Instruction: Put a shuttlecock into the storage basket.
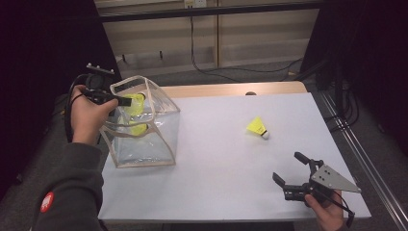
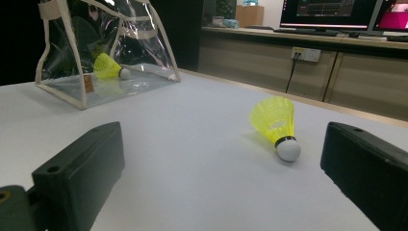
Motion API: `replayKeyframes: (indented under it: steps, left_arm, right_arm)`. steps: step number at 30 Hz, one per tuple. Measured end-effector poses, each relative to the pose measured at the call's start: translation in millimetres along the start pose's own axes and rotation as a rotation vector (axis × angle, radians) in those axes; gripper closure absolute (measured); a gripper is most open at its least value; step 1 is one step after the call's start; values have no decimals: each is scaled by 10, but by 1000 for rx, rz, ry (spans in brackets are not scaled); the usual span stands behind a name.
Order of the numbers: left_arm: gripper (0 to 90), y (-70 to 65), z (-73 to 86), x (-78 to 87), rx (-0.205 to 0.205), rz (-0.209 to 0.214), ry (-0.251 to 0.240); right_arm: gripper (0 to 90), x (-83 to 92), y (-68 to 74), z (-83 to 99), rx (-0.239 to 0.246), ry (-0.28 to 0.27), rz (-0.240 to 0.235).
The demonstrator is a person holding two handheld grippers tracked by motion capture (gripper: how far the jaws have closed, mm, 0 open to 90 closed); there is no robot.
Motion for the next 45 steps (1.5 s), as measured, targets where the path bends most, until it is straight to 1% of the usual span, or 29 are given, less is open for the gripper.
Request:
replayKeyframes:
  steps: [6,8,12,17,19,20,23,31,40,43,45]
  left_arm:
    - [890,18,22,-68,0,-15,8]
    - [889,25,30,-88,4,-11,15]
    - [889,49,47,-131,10,-24,20]
    - [888,66,55,-187,0,-28,25]
    - [888,67,53,-210,7,-34,21]
    - [888,72,53,-214,0,-34,27]
    - [887,82,53,-238,2,-42,32]
    - [886,85,46,-321,4,-40,45]
    - [881,111,35,-422,10,-54,62]
    - [876,128,30,-460,5,-71,61]
    - [848,145,36,-483,4,-69,56]
  right_arm:
    - [12,1,1,0,0,-1,-3]
    - [12,2,1,0,-1,-2,-4]
    - [12,0,5,1,2,-2,-6]
    - [12,-1,14,1,2,-3,-10]
    - [12,-3,17,1,2,-3,-12]
    - [12,-3,18,1,2,-4,-12]
    - [12,-1,19,1,2,-3,-12]
    - [12,-2,12,3,1,-2,-15]
    - [12,-1,10,7,-5,-2,-12]
    - [12,0,7,8,-8,-2,-12]
    - [12,-1,3,9,-8,-3,-12]
Point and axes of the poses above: each handheld gripper's, and its own axes: x roughly backward along the jaws, z roughly out of its underside, y roughly to its left, the point moved 2 cm from there along -x, roughly forward along the jaws, and after that the axes turned 8 degrees about -x, right-handed, at the moved point
